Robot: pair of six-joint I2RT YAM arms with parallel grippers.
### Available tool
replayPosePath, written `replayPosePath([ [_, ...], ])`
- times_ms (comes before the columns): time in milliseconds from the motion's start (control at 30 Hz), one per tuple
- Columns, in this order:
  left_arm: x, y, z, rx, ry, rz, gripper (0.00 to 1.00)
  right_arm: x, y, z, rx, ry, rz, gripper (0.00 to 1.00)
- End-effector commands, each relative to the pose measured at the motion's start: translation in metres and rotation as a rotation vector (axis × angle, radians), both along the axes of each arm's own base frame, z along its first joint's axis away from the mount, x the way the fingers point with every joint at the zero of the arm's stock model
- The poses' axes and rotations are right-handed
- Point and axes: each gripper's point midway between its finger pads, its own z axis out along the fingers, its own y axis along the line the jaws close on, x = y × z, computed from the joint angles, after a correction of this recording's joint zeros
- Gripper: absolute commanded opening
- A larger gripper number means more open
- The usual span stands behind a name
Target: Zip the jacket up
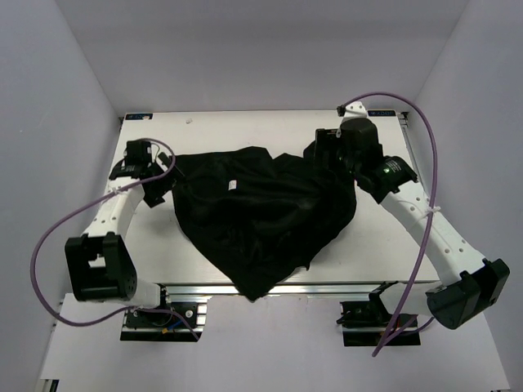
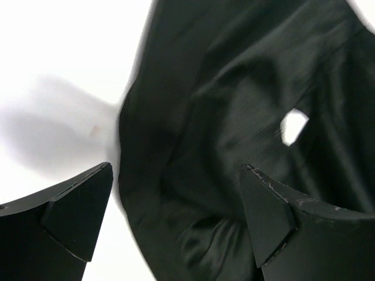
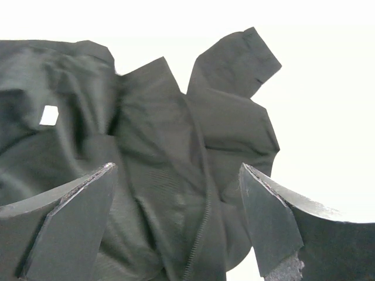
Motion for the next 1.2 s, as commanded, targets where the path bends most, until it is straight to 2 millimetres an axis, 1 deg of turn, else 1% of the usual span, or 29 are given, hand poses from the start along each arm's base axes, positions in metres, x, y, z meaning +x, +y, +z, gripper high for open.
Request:
replayPosePath([
  [0,0.047,-0.007,0.037,0.061,-0.140,-0.072,0.98,-0.004,-0.024,-0.015,-0.072,0.055,-0.114,0.89],
  [33,0.063,-0.009,0.053,0.086,-0.171,-0.087,0.98,-0.004,-0.020,-0.019,-0.063,0.059,-0.094,0.89],
  [67,0.069,-0.021,0.037,0.117,-0.113,-0.119,0.98,-0.007,-0.007,-0.029,-0.045,0.090,-0.021,0.89],
  [133,0.083,-0.032,0.036,0.129,-0.095,-0.172,0.98,-0.010,0.009,-0.038,-0.009,0.124,0.053,0.89],
  [167,0.098,-0.050,0.042,0.120,-0.102,-0.222,0.98,-0.017,0.025,-0.048,0.031,0.178,0.127,0.89],
  [200,0.105,-0.062,0.044,0.120,-0.113,-0.251,0.98,-0.025,0.031,-0.062,0.040,0.226,0.164,0.89],
  [233,0.108,-0.087,0.047,0.131,-0.132,-0.326,0.98,-0.033,0.037,-0.074,0.047,0.260,0.200,0.89],
  [267,0.119,-0.105,0.063,0.137,-0.186,-0.368,0.98,-0.040,0.047,-0.077,0.071,0.259,0.248,0.87],
  [300,0.124,-0.118,0.057,0.149,-0.183,-0.406,0.98,-0.059,0.052,-0.103,0.032,0.304,0.305,0.82],
  [333,0.126,-0.133,0.059,0.161,-0.200,-0.461,0.98,-0.072,0.060,-0.112,0.032,0.326,0.359,0.73],
  [367,0.125,-0.159,0.061,0.138,-0.224,-0.541,0.98,-0.087,0.065,-0.118,0.032,0.339,0.411,0.70],
  [400,0.129,-0.173,0.060,0.126,-0.237,-0.586,0.98,-0.110,0.068,-0.141,0.002,0.387,0.462,0.70],
  [467,0.127,-0.207,0.065,0.113,-0.286,-0.732,0.98,-0.140,0.070,-0.157,-0.028,0.422,0.517,0.70],
  [500,0.127,-0.217,0.059,0.123,-0.290,-0.784,0.98,-0.150,0.066,-0.167,-0.044,0.440,0.521,0.70],
  [533,0.116,-0.239,0.057,0.165,-0.316,-0.920,0.98,-0.163,0.056,-0.180,-0.055,0.462,0.500,0.70],
  [600,0.111,-0.262,0.059,0.238,-0.367,-1.057,0.98,-0.175,0.047,-0.186,-0.050,0.478,0.477,0.71],
  [633,0.111,-0.270,0.054,0.319,-0.393,-1.138,0.98,-0.177,0.041,-0.187,-0.048,0.477,0.452,0.74],
  [667,0.104,-0.288,0.055,0.358,-0.428,-1.208,0.98,-0.173,0.035,-0.175,-0.019,0.423,0.405,0.77],
  [733,0.102,-0.306,0.053,0.375,-0.480,-1.311,0.98,-0.170,0.030,-0.160,0.015,0.370,0.365,0.86],
  [767,0.103,-0.312,0.052,0.359,-0.499,-1.336,0.98,-0.167,0.027,-0.142,0.050,0.310,0.341,0.89],
  [833,0.107,-0.326,0.059,0.326,-0.540,-1.384,0.98,-0.168,0.022,-0.124,0.085,0.265,0.325,0.89],
  [867,0.110,-0.329,0.044,0.316,-0.506,-1.401,0.98,-0.166,0.019,-0.114,0.096,0.245,0.299,0.89],
  [900,0.113,-0.333,0.040,0.311,-0.501,-1.408,0.98,-0.165,0.016,-0.108,0.117,0.240,0.268,0.89],
  [933,0.120,-0.338,0.050,0.317,-0.524,-1.411,0.98,-0.164,0.004,-0.108,0.099,0.237,0.206,0.89],
  [967,0.125,-0.342,0.032,0.315,-0.495,-1.422,0.98,-0.163,-0.004,-0.107,0.097,0.241,0.154,0.89],
  [1033,0.133,-0.349,0.027,0.314,-0.501,-1.435,0.98,-0.161,-0.018,-0.101,0.122,0.249,0.026,0.89],
  [1067,0.139,-0.354,0.036,0.319,-0.529,-1.437,0.98,-0.161,-0.040,-0.107,0.065,0.256,-0.079,0.89],
  [1100,0.143,-0.357,0.022,0.319,-0.509,-1.445,0.98,-0.160,-0.048,-0.103,0.061,0.253,-0.133,0.89],
  [1167,0.143,-0.366,0.023,0.303,-0.537,-1.481,0.98,-0.161,-0.067,-0.106,0.038,0.261,-0.252,0.89],
])
